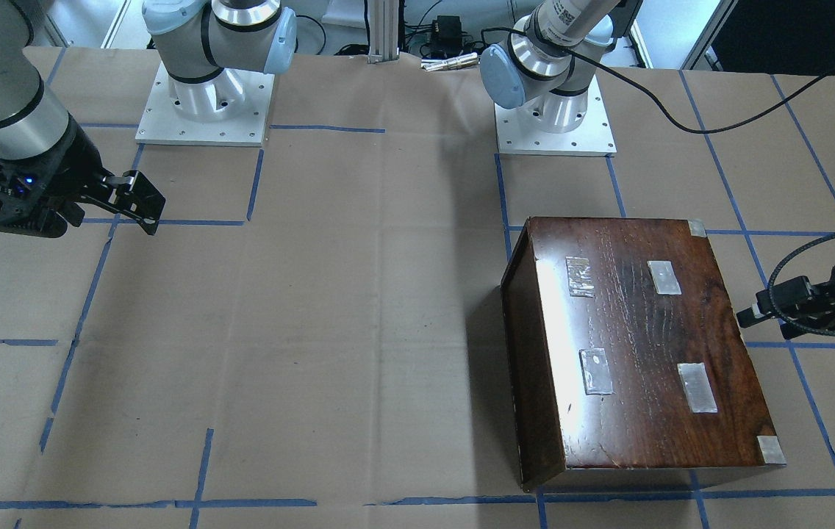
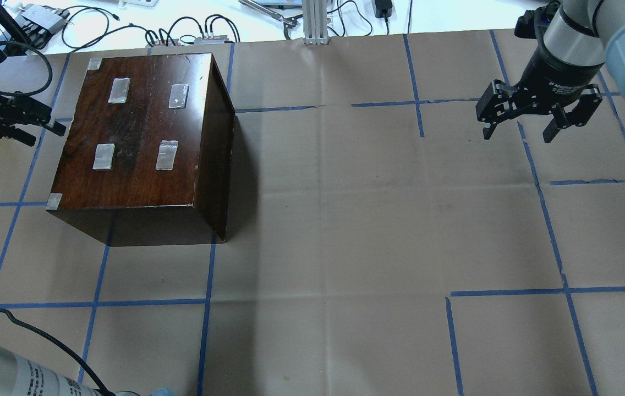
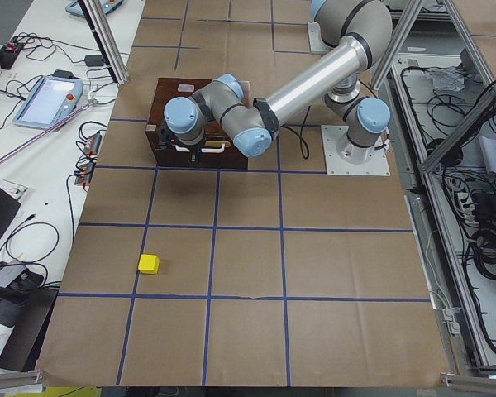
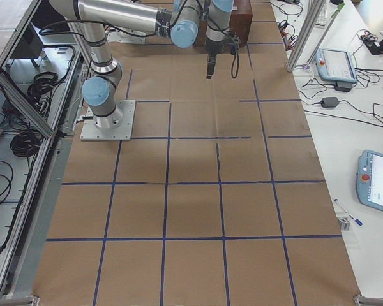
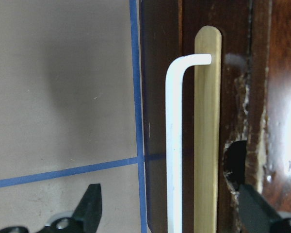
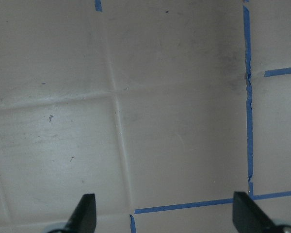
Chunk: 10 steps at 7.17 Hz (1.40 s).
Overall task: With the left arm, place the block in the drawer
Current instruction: 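Lower the left gripper and grasp the white drawer handle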
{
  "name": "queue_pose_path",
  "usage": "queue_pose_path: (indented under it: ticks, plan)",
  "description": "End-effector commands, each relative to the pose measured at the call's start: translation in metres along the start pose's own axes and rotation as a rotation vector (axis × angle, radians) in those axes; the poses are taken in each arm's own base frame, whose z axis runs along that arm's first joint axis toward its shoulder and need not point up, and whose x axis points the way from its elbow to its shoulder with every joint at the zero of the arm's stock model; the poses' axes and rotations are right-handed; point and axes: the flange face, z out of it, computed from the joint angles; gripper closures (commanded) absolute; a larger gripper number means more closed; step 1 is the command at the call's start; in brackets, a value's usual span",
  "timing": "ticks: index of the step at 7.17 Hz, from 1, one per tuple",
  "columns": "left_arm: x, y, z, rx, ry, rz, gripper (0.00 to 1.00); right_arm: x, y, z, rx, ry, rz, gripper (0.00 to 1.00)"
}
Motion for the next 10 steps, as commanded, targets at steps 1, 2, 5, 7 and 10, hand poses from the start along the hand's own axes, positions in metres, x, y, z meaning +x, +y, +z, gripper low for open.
queue_pose_path:
  ticks: [1, 2, 5, 7, 10]
  plan:
    - [-0.004, -0.002, 0.006, -0.007, 0.005, -0.001, 0.02, 0.0, 0.0, 0.0, 0.001, 0.0, 0.0, 0.0]
    - [-0.005, -0.002, 0.01, -0.007, 0.005, -0.001, 0.02, 0.0, 0.0, 0.0, -0.001, 0.0, 0.0, 0.0]
    - [-0.014, -0.008, 0.021, -0.019, 0.013, -0.004, 0.02, 0.0, 0.0, 0.0, -0.001, 0.0, 0.0, 0.0]
    - [-0.023, -0.014, 0.028, -0.027, 0.02, -0.008, 0.02, 0.0, 0.0, 0.0, -0.001, 0.0, 0.0, 0.0]
    - [-0.028, -0.018, 0.039, -0.035, 0.025, -0.008, 0.02, 0.0, 0.0, 0.0, 0.001, 0.0, 0.0, 0.0]
